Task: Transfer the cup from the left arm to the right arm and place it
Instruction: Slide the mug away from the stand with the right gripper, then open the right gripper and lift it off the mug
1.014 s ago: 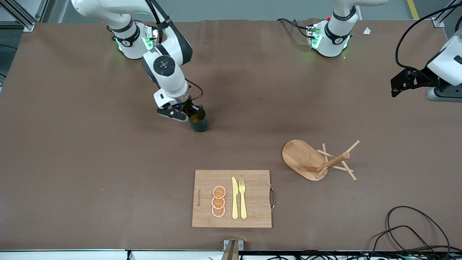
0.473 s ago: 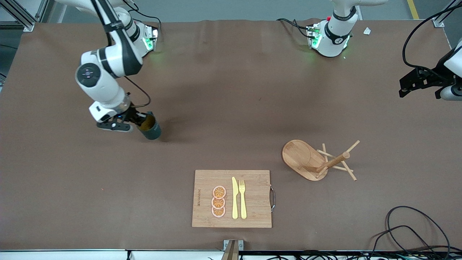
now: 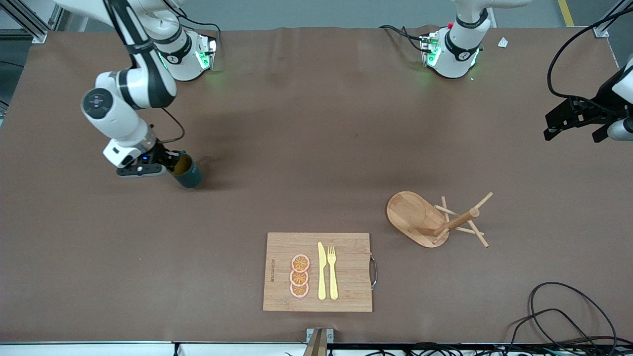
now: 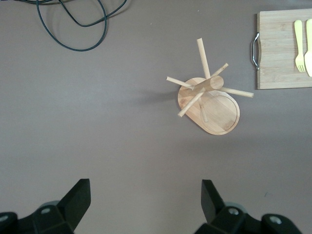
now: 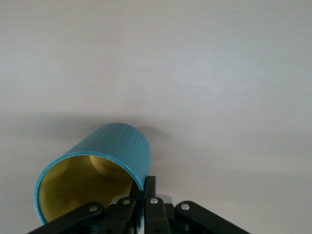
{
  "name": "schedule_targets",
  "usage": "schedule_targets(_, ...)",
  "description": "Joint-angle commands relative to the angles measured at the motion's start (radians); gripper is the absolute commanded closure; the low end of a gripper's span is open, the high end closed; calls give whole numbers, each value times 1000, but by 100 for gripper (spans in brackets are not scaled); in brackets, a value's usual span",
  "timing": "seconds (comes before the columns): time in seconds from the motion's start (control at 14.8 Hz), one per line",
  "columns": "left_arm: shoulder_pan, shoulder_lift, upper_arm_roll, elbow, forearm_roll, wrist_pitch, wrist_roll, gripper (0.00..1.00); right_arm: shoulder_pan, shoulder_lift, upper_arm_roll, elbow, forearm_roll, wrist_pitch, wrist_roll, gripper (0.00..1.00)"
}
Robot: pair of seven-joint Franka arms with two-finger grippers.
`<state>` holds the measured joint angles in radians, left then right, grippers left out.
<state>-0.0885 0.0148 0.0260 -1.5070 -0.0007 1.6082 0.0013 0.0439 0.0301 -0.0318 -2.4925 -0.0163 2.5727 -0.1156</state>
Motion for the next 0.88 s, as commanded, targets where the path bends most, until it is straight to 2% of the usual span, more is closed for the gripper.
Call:
schedule_targets(0.0, 4, 5, 3, 18, -10, -4, 0, 0, -158, -84, 20, -60, -5, -14, -210, 100)
schedule_targets(0.14, 3, 5, 2, 19, -8, -4, -3, 0, -187, -85, 21, -63, -4, -17, -260, 100)
schedule_targets(0.68, -4, 22, 0, 42, -15, -1, -1, 0, -176, -76, 21, -106, -2, -6, -263, 100)
schedule_targets(0.81, -7, 20, -3, 54, -10, -1, -1, 0, -174, -75, 21, -104, -1, -6, -263, 95)
